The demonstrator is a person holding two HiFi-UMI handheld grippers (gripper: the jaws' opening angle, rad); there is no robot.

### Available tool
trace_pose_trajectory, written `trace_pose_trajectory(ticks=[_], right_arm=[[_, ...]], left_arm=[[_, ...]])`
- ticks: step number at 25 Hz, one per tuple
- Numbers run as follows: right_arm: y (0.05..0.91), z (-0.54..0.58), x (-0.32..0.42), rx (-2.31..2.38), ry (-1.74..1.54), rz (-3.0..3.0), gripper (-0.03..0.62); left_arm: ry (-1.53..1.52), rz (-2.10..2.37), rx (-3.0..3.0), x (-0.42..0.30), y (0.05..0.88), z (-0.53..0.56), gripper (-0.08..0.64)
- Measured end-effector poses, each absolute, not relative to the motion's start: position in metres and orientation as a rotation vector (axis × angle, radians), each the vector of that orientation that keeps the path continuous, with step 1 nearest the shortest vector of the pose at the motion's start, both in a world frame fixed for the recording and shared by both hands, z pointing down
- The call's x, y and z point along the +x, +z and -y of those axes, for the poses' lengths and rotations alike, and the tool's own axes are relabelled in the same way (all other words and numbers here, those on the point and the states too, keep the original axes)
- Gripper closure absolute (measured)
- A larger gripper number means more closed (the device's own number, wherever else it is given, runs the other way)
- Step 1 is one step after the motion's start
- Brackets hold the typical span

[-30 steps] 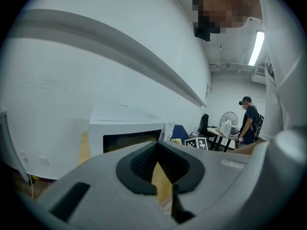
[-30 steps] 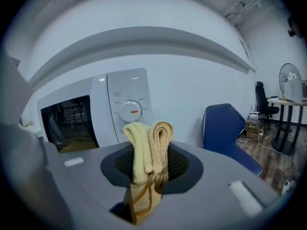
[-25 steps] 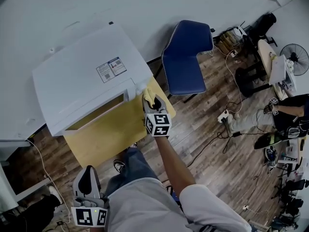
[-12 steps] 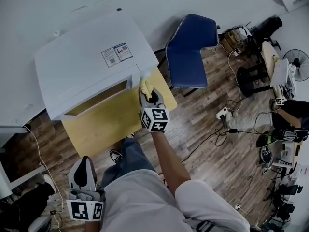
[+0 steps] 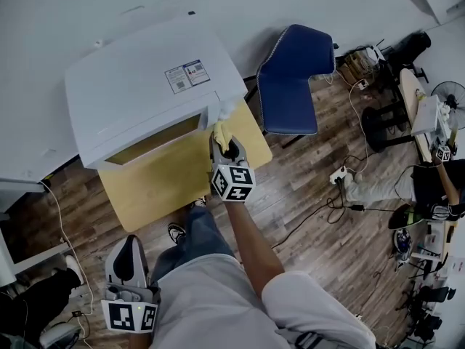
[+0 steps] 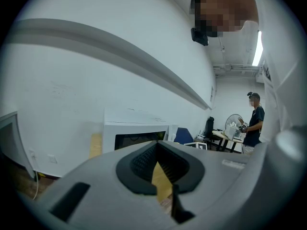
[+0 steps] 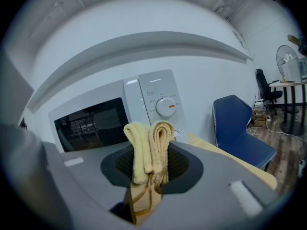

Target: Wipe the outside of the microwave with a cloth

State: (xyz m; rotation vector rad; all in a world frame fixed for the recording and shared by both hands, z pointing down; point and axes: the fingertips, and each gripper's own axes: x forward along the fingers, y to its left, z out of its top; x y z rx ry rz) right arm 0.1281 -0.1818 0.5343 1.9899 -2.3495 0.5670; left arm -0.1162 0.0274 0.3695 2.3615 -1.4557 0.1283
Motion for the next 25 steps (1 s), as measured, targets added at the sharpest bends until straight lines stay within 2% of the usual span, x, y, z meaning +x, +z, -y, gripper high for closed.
trace_pose_trajectory(ticks=[13,20,25], right_arm=[[0.539,0.172,0.065,1.888,0.487,2.427,0.477],[0.548,0.189,0.052,1.921,0.548,2.428,0.476],[0.551,0.179,0.018,1.793,0.54,2.507,0.477]], left_arm=[[0.164,1.503,2.336,-0.137,0.37,-0.049,0.565],[0.167,1.567,2.297,-0.158,0.368,-0.06,0.565],[0.159,1.586,2.268,-0.168,0.373,-0.069,0.565]])
